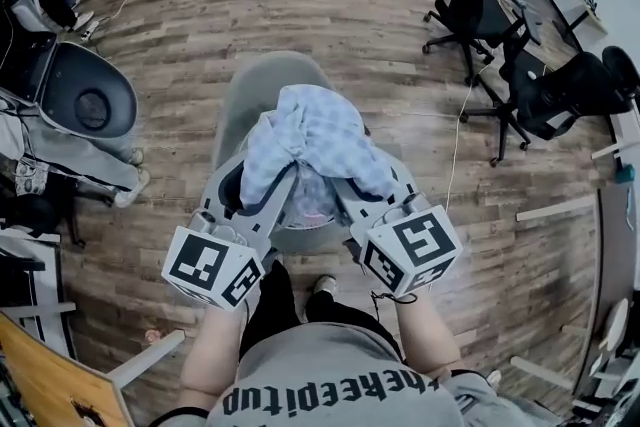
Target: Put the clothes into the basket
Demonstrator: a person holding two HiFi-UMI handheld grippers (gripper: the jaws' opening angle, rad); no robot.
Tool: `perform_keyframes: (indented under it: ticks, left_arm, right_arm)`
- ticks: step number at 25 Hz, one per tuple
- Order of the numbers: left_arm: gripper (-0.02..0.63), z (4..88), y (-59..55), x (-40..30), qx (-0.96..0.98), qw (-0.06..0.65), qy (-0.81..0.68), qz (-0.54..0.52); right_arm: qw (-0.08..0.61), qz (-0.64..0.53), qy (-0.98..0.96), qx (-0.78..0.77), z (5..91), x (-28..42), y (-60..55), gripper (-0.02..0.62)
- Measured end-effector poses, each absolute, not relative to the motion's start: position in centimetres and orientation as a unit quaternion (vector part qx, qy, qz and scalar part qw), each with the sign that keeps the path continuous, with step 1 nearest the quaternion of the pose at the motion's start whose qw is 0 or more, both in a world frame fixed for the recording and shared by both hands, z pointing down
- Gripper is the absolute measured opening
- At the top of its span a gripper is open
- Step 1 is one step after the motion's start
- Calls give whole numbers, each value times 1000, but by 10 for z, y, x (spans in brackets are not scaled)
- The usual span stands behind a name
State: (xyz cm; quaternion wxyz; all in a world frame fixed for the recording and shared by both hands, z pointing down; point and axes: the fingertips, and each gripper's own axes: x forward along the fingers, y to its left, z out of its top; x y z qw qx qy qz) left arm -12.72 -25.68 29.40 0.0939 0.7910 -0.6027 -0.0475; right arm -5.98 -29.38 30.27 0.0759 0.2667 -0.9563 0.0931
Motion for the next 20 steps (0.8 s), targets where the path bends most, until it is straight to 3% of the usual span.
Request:
perform_keyframes:
  ticks: [20]
  left_arm:
    - [193, 333, -313, -182, 854, 141, -500, -22]
  right_arm:
    - [91, 134, -912, 377, 342, -108, -332, 147]
